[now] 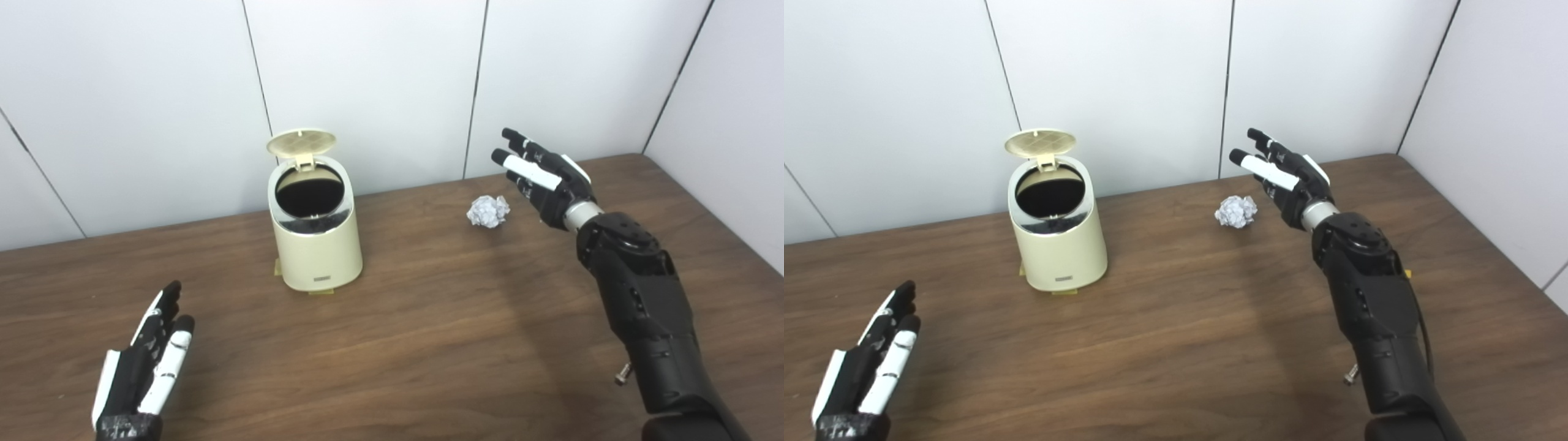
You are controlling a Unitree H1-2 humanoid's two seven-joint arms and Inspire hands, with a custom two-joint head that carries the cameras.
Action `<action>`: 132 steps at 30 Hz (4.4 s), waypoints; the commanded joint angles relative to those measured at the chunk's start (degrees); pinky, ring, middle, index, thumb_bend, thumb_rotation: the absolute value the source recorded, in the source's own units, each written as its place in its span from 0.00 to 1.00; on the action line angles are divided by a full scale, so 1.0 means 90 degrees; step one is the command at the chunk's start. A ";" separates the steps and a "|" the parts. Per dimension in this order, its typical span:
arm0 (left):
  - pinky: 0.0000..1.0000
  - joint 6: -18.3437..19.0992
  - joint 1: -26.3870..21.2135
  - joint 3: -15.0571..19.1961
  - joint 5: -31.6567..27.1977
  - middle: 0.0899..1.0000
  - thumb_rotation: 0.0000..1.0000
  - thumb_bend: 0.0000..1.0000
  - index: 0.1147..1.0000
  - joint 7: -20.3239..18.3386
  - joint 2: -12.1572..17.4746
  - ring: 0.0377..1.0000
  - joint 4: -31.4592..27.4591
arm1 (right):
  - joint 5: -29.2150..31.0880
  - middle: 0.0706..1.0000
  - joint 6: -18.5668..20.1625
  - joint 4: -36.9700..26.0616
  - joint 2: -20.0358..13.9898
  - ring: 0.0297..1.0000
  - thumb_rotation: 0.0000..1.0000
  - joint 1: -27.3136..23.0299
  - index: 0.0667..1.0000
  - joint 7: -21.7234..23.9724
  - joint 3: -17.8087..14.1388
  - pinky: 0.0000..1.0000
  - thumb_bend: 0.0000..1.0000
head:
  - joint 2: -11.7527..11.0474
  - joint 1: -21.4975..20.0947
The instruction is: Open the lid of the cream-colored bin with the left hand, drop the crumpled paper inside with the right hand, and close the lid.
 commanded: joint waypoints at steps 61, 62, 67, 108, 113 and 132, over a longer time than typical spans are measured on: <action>1.00 0.0032 -0.0134 -0.0120 0.0271 0.97 0.70 0.58 0.96 0.0157 -0.0193 1.00 -0.0343 | -0.5987 0.73 -0.1378 0.1703 -0.1474 0.67 0.12 -0.1813 0.76 0.2063 0.3517 0.52 1.00 | 0.0573 0.0176; 1.00 0.0026 -0.0132 -0.0115 0.0248 0.97 0.70 0.58 0.96 0.0147 -0.0195 1.00 -0.0338 | -0.5984 0.75 -0.1370 0.1696 -0.1465 0.70 0.12 -0.1813 0.76 0.2093 0.3513 0.55 1.00 | 0.0574 0.0175; 1.00 0.0005 -0.0127 -0.0105 0.0268 0.97 0.70 0.59 0.96 0.0164 -0.0198 1.00 -0.0313 | -0.6040 0.79 -0.1373 0.1704 -0.1450 0.78 0.13 -0.1817 0.76 0.2153 0.3552 0.65 1.00 | 0.0559 0.0170; 1.00 0.0015 -0.0137 0.0012 0.0121 0.96 0.67 0.58 0.96 0.0087 -0.0200 1.00 -0.0414 | -0.6250 0.75 -0.1270 0.1219 -0.1509 0.73 0.08 -0.1718 0.73 0.2560 0.3555 0.60 1.00 | 0.0382 0.0344; 1.00 0.0029 -0.0132 0.0012 0.0126 0.96 0.67 0.56 0.96 0.0058 -0.0181 1.00 -0.0448 | -0.6380 0.70 -0.1094 0.1133 -0.1532 0.68 0.08 -0.1687 0.72 0.2792 0.3632 0.54 1.00 | 0.0331 0.0265; 1.00 0.0114 -0.0152 0.0068 0.0175 0.97 0.70 0.55 0.96 0.0052 -0.0073 1.00 -0.0539 | -0.6699 0.73 -0.0746 0.0923 -0.1582 0.73 0.05 -0.1627 0.68 0.3253 0.3801 0.68 0.94 | 0.0282 0.0053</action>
